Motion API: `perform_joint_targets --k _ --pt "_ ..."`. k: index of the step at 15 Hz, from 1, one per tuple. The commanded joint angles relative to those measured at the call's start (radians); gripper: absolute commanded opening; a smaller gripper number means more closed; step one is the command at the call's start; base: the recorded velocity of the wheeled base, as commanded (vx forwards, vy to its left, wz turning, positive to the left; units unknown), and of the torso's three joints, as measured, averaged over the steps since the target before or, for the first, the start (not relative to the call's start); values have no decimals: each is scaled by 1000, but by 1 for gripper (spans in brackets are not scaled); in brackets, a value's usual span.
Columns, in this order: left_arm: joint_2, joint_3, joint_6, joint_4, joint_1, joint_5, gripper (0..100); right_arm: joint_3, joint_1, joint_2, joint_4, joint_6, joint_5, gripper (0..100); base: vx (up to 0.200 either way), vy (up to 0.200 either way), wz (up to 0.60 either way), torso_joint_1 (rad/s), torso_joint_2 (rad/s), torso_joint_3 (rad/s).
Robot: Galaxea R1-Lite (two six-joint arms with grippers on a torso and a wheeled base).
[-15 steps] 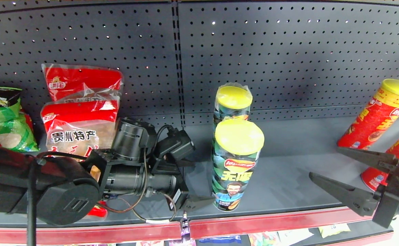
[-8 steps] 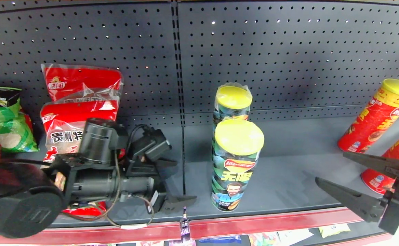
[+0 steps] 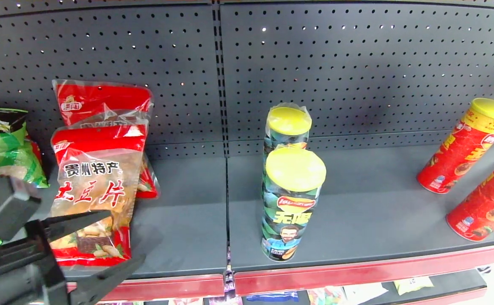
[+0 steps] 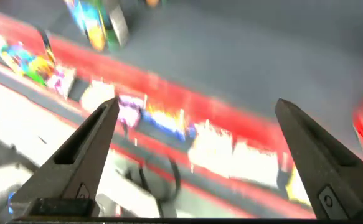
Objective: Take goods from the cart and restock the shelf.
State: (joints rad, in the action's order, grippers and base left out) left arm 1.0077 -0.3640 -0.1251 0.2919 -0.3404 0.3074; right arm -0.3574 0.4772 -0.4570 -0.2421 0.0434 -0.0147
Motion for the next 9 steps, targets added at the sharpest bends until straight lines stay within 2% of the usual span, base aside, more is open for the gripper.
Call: perform_joint_targets --k 1,3,4,5,6,7,8,9 --pt "-492 50 97 -353 26 -163 100 -94 -57 425 -371 0 -62 100 0 0 0 0 0 0" --pt "-713 51 104 -609 35 -252 100 -101 -80 457 -430 -7 -119 100 0 0 0 0 0 0" --pt "-774 51 104 -680 41 -281 100 -101 -83 457 -428 -7 -139 100 0 0 0 0 0 0" --pt "-871 48 110 -795 80 -326 100 -100 -83 457 -427 -7 -165 100 0 0 0 0 0 0" --pt "-909 45 159 -855 139 -344 100 -95 -91 457 -427 -10 -182 100 0 0 0 0 0 0" --pt "-908 39 217 -853 166 -370 100 -92 -114 457 -425 -23 -191 100 0 0 0 0 0 0" --pt "-908 40 232 -853 189 -386 100 -92 -138 452 -422 -46 -197 100 0 0 0 0 0 0" --pt "-908 51 259 -853 224 -395 100 -100 -224 354 -385 -106 -205 100 0 0 0 0 0 0"
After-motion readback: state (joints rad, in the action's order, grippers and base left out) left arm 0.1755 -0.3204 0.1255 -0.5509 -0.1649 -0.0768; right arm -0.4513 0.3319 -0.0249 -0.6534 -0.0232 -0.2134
